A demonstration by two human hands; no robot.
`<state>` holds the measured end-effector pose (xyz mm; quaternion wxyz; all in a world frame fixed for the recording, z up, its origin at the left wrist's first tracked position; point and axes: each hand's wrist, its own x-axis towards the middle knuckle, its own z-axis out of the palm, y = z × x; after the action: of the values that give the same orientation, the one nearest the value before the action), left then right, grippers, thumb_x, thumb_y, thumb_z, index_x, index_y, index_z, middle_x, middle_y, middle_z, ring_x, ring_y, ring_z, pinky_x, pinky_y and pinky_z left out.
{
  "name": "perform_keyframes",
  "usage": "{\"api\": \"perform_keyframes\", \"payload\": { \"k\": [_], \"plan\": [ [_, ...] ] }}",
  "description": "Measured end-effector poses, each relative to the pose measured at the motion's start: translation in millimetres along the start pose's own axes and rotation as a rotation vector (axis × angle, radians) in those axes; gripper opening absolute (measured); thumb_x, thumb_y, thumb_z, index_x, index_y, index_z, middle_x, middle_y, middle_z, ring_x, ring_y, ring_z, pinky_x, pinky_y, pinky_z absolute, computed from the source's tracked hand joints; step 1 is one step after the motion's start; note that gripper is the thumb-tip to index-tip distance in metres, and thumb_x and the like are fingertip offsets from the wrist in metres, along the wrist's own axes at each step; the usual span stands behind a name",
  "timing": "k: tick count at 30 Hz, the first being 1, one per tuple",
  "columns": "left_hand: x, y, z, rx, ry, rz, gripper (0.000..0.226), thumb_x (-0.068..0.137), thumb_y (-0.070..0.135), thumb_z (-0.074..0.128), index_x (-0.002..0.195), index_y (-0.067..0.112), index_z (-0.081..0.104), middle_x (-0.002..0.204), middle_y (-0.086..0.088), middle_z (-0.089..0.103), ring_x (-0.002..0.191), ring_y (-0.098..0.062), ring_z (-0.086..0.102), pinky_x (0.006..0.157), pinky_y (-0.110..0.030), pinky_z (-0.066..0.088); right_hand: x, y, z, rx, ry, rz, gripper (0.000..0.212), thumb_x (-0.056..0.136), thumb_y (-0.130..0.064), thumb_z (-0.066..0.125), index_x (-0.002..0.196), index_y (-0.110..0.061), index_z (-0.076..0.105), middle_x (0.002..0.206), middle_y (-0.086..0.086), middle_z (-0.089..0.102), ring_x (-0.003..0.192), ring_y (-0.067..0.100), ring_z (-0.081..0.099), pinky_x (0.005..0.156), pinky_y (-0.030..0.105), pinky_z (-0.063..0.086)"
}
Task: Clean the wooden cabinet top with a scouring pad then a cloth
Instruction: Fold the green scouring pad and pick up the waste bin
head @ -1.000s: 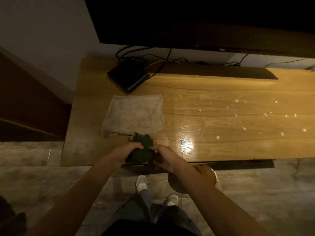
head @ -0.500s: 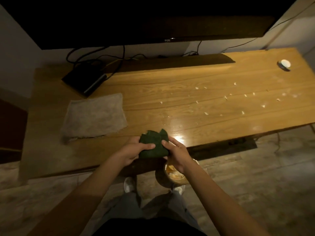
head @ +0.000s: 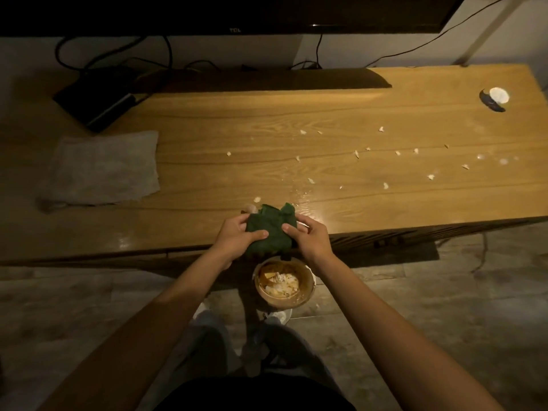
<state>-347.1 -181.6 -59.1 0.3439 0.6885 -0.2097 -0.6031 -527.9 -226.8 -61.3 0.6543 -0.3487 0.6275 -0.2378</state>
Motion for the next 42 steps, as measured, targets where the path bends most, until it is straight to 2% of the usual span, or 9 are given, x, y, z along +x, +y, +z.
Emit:
{"api": "perform_keyframes", "payload": {
  "k": [4,8,13,19,24,28,31,35,42],
  "plan": [
    [5.1,-8.9,1.0,0.054,0.159,0.02,0.035,0.08,0.006,0.08,0.106,0.025,0.066,0.094,0.003,0.075,0.079,-0.011,0.075,0.06,-0.024,0.059,12.2,-0.8,-0.8,-0.263,-0.005,-0.104,0.042,0.086,-0.017,0.08,0.125,-0.011,0.068,0.108,0.007,0.077,0.103,0.021,0.072,0.095,0.046,0.058],
    [7.1,-12.8,-1.4,0.251,0.307,0.047,0.046,0.082,0.014,0.079,0.123,0.019,0.06,0.107,-0.002,0.072,0.091,-0.017,0.072,0.08,-0.039,0.061,16.9,0.6,1.7,-0.442,0.047,-0.144,0.037,0.083,-0.024,0.083,0.116,-0.011,0.071,0.101,0.002,0.076,0.099,0.019,0.071,0.094,0.042,0.057],
    [-4.8,-11.0,-3.6,0.524,0.519,0.029,0.058,0.075,0.048,0.08,0.121,0.024,0.054,0.102,0.008,0.058,0.096,-0.016,0.059,0.073,-0.032,0.045,16.9,-3.0,-3.0,-0.463,0.124,-0.126,0.038,0.079,-0.031,0.086,0.107,-0.013,0.068,0.094,0.001,0.072,0.092,0.018,0.069,0.087,0.038,0.058],
    [-20.4,-17.8,-4.6,0.535,0.469,0.062,0.06,0.084,0.049,0.072,0.13,0.017,0.051,0.131,-0.01,0.056,0.117,-0.027,0.056,0.096,-0.045,0.051,6.5,1.6,-9.4,-0.486,0.078,-0.211,0.026,0.086,-0.031,0.08,0.101,-0.014,0.067,0.09,0.005,0.074,0.091,0.02,0.07,0.079,0.032,0.053],
    [-61.6,-33.0,-2.1,0.517,0.502,0.149,0.065,0.087,0.048,0.069,0.141,0.019,0.046,0.142,-0.007,0.046,0.126,-0.025,0.052,0.098,-0.046,0.051,-11.1,10.7,-21.9,-0.504,0.077,-0.267,0.029,0.089,-0.033,0.076,0.107,-0.013,0.067,0.094,0.005,0.073,0.095,0.02,0.069,0.09,0.041,0.055],
    [-106.7,-64.6,0.4,0.547,0.541,0.216,0.069,0.09,0.045,0.064,0.149,0.023,0.038,0.151,-0.007,0.037,0.136,-0.027,0.038,0.104,-0.043,0.043,-34.2,29.0,-37.2,-0.646,0.081,-0.33,0.032,0.091,-0.042,0.072,0.111,-0.018,0.068,0.105,0.0,0.071,0.104,0.018,0.065,0.092,0.039,0.054],
    [-131.0,-97.1,4.8,0.527,0.555,0.19,0.073,0.092,0.042,0.063,0.154,0.02,0.032,0.155,-0.008,0.032,0.14,-0.032,0.031,0.109,-0.046,0.037,-52.2,53.3,-50.8,-0.754,0.075,-0.332,0.048,0.09,-0.051,0.069,0.127,-0.021,0.065,0.123,0.001,0.068,0.117,0.02,0.061,0.096,0.039,0.053],
    [-145.0,-152.5,12.0,0.51,0.534,0.112,0.073,0.093,0.042,0.062,0.155,0.019,0.031,0.159,-0.008,0.03,0.143,-0.034,0.026,0.114,-0.047,0.03,-67.1,91.3,-67.8,-0.809,0.048,-0.275,0.061,0.088,-0.056,0.069,0.139,-0.024,0.056,0.132,0.005,0.065,0.119,0.025,0.062,0.098,0.044,0.055],
    [-138.0,-261.0,38.4,0.361,0.419,-0.105,0.068,0.087,0.046,0.063,0.148,0.024,0.042,0.156,-0.008,0.035,0.144,-0.032,0.026,0.113,-0.041,0.022,-53.0,164.5,-105.0,-0.829,-0.001,-0.085,0.053,0.093,-0.047,0.068,0.137,-0.018,0.059,0.133,0.008,0.064,0.122,0.028,0.06,0.102,0.043,0.051]
  ]
}}
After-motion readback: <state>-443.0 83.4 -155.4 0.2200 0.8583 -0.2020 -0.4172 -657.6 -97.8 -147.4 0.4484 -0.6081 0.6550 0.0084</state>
